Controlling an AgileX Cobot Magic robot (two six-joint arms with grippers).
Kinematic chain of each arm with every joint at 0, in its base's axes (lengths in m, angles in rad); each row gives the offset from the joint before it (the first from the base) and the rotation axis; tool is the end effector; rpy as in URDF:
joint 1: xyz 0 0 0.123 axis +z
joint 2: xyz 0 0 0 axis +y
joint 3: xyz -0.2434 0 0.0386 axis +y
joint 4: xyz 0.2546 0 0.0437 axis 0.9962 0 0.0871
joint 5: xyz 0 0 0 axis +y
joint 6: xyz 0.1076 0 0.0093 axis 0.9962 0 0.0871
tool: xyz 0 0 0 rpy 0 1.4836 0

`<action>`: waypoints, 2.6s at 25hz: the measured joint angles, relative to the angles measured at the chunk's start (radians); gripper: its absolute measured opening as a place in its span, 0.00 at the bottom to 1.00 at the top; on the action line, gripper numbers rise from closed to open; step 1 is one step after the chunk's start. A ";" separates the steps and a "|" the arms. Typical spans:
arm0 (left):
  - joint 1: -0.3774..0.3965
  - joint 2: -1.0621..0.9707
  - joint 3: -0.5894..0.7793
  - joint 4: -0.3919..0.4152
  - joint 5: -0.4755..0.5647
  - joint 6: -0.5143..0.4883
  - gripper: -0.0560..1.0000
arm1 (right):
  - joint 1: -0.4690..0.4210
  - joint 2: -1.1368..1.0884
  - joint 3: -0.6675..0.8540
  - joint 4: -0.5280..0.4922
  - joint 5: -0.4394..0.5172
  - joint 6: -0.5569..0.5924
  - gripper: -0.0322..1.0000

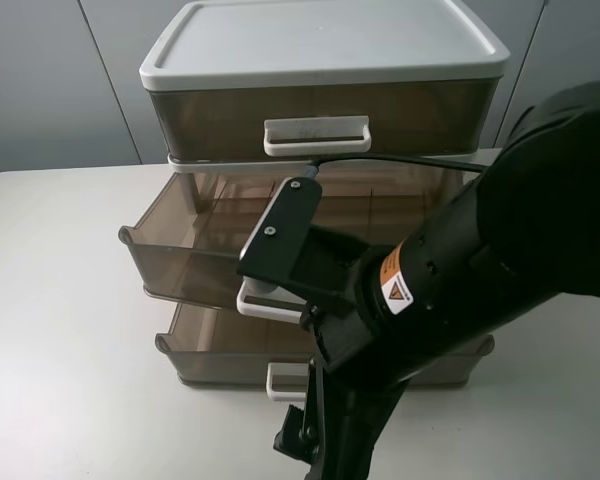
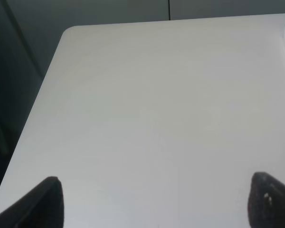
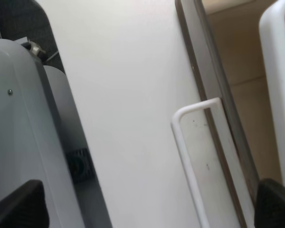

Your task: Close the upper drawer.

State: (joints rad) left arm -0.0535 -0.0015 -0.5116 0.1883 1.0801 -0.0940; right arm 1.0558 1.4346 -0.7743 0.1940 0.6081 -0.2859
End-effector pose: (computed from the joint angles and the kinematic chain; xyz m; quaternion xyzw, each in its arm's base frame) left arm 0.0526 0.0150 0.2757 -0.0224 0.8508 0.0556 0.5221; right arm 0.1249 0.2449 0.1488 -0.5543 0.8067 0.1369 0.1524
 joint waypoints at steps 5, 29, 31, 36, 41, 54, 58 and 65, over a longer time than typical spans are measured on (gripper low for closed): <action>0.000 0.000 0.000 0.000 0.000 0.000 0.76 | 0.000 0.000 0.000 -0.022 0.040 0.035 0.67; 0.000 0.000 0.000 -0.002 0.000 0.000 0.76 | -0.171 0.004 -0.004 -0.317 -0.040 0.145 0.68; 0.000 0.000 0.000 -0.002 0.000 0.000 0.76 | -0.174 0.004 -0.004 -0.324 -0.052 0.161 0.68; 0.000 0.000 0.000 -0.002 0.000 0.000 0.76 | -0.174 0.004 -0.004 -0.330 -0.071 0.204 0.68; 0.000 0.000 0.000 -0.002 0.000 0.000 0.76 | -0.174 0.004 -0.004 -0.334 -0.033 0.213 0.68; 0.000 0.000 0.000 -0.002 0.000 0.000 0.76 | -0.126 -0.052 -0.081 -0.097 0.177 0.061 0.68; 0.000 0.000 0.000 -0.002 0.000 0.000 0.76 | -0.104 -0.043 -0.081 -0.026 0.114 0.005 0.67; 0.000 0.000 0.000 -0.002 0.000 0.000 0.76 | -0.104 0.054 -0.083 0.015 0.042 -0.074 0.67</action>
State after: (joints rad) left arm -0.0535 -0.0015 -0.5116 0.1866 1.0801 -0.0940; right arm 0.9519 1.4881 -0.8576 0.2086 0.6505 -0.3600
